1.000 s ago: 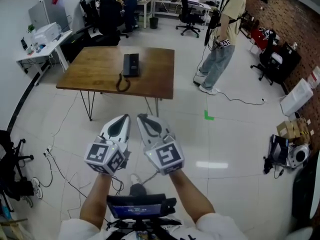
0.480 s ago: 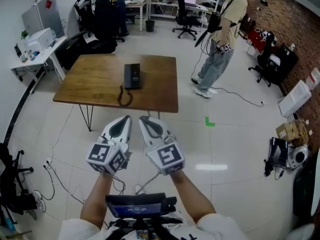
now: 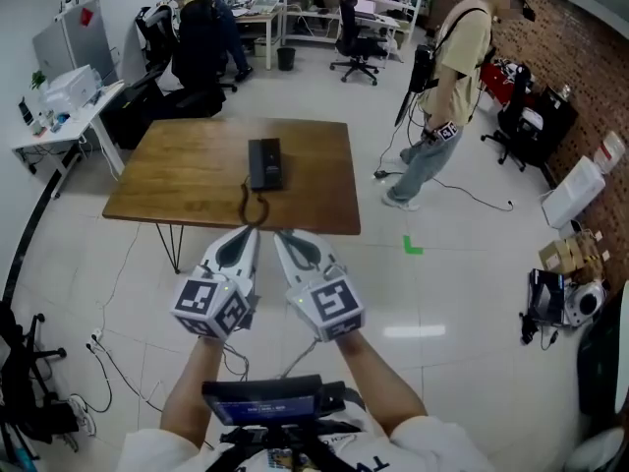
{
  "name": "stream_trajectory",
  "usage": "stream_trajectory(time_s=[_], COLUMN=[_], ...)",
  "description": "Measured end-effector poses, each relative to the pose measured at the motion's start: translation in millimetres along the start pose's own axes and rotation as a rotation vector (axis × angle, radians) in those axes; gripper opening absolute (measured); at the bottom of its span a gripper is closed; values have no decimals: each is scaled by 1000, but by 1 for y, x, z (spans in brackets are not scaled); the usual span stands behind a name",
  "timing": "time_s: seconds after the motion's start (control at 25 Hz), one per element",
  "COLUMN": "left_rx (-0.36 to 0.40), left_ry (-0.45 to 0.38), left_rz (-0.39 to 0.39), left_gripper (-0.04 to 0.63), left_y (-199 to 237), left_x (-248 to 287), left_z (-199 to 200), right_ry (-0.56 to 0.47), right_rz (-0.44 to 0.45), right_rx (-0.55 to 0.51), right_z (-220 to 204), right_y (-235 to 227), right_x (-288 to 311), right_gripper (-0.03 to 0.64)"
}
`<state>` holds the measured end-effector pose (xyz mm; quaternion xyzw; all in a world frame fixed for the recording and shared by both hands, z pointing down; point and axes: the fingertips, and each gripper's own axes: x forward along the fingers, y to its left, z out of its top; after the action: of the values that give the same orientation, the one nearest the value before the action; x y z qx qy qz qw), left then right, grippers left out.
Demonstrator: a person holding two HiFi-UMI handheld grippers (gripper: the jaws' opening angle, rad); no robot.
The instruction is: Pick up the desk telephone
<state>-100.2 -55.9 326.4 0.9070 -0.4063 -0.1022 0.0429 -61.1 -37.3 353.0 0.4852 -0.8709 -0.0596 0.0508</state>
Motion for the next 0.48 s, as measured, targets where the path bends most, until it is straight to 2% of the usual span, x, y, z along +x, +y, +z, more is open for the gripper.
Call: stream_trajectory(time_s=[0.2, 0.48], left_rx=[3, 4], left_ry=[7, 20], left_rz=[-7, -2], left_gripper=[5, 5], left_y=[9, 18], left_x=[-1, 4], left_z=[-2, -9], right_ry=[-20, -18], right_rz=[-9, -8], right_rx=[56, 55], right_z=[4, -3], right_y=[9, 6], right_x=[12, 19], right_gripper=[3, 3])
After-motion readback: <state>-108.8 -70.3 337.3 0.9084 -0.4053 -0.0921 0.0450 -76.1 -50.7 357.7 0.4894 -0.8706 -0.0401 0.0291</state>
